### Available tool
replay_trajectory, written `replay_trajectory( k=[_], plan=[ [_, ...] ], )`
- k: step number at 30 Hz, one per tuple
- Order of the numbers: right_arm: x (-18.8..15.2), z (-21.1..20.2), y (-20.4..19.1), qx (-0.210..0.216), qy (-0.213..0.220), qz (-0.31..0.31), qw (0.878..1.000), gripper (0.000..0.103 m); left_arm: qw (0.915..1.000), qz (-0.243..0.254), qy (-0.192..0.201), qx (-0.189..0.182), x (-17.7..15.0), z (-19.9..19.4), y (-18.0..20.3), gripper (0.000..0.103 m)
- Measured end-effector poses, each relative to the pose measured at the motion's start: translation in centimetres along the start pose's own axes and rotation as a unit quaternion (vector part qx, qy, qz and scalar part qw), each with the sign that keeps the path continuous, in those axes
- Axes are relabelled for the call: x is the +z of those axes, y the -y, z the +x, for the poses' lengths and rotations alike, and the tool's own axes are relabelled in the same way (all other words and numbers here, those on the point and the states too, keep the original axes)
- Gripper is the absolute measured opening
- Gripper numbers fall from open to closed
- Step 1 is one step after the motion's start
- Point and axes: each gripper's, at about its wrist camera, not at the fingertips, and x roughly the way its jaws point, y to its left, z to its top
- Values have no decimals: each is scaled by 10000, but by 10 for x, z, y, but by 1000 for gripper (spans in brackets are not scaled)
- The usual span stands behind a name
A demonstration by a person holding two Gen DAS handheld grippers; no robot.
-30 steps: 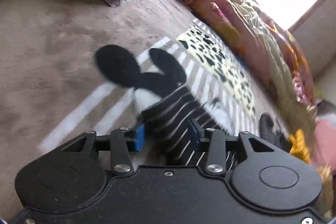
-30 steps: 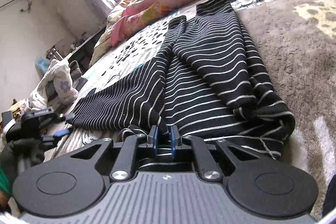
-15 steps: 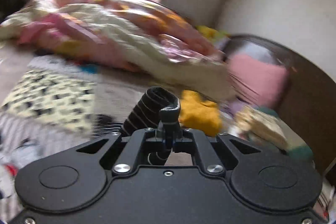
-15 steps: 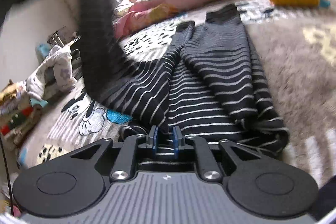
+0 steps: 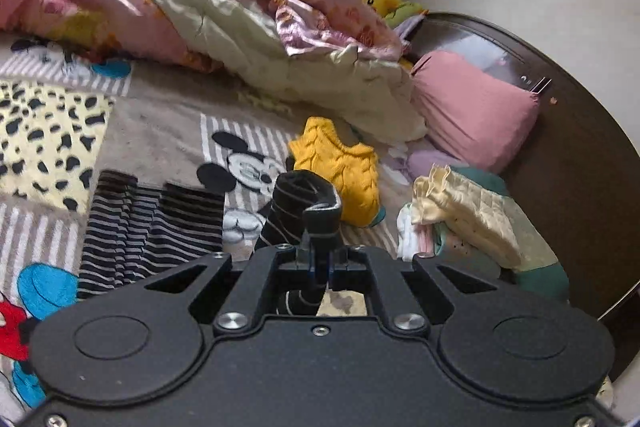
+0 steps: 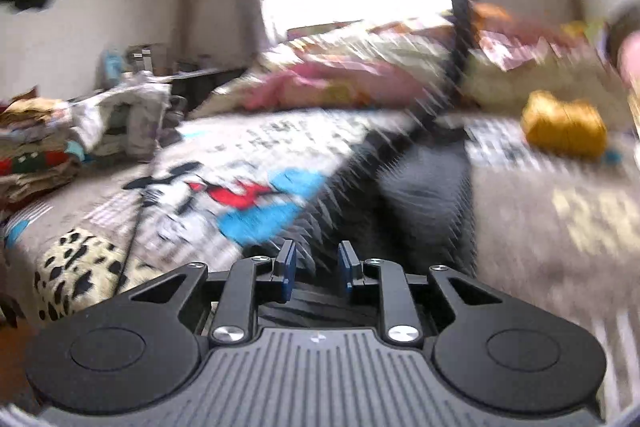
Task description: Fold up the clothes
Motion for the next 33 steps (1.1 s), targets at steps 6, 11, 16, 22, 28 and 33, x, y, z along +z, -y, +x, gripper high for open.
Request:
replay_trajectory(
  k=[6,11,16,22,28,33],
  plan=[
    [20,48,-6,288,-378,3,9989,41,9999,-37,-35,144,19,17,-4,3],
    [3,55,-12,228,-1234,-534,9907,51,9996,-198,19,209,32,25,-15,3],
    [0,33,-22,334,-696,-865,9933,52,9996,-230,-34,135,32,26,-24,3],
    [-19,41,-57,506,-855,-1903,9767,58,9998,-12,-179,66,27,24,-21,3],
    [-15,16,-67,313,-225,-2046,9781,55,9996,143,-236,-25,26,19,-22,3],
    [-7,25,-72,36,98,-2102,9776,73,9990,302,-304,-89,25,16,-21,3]
  ],
)
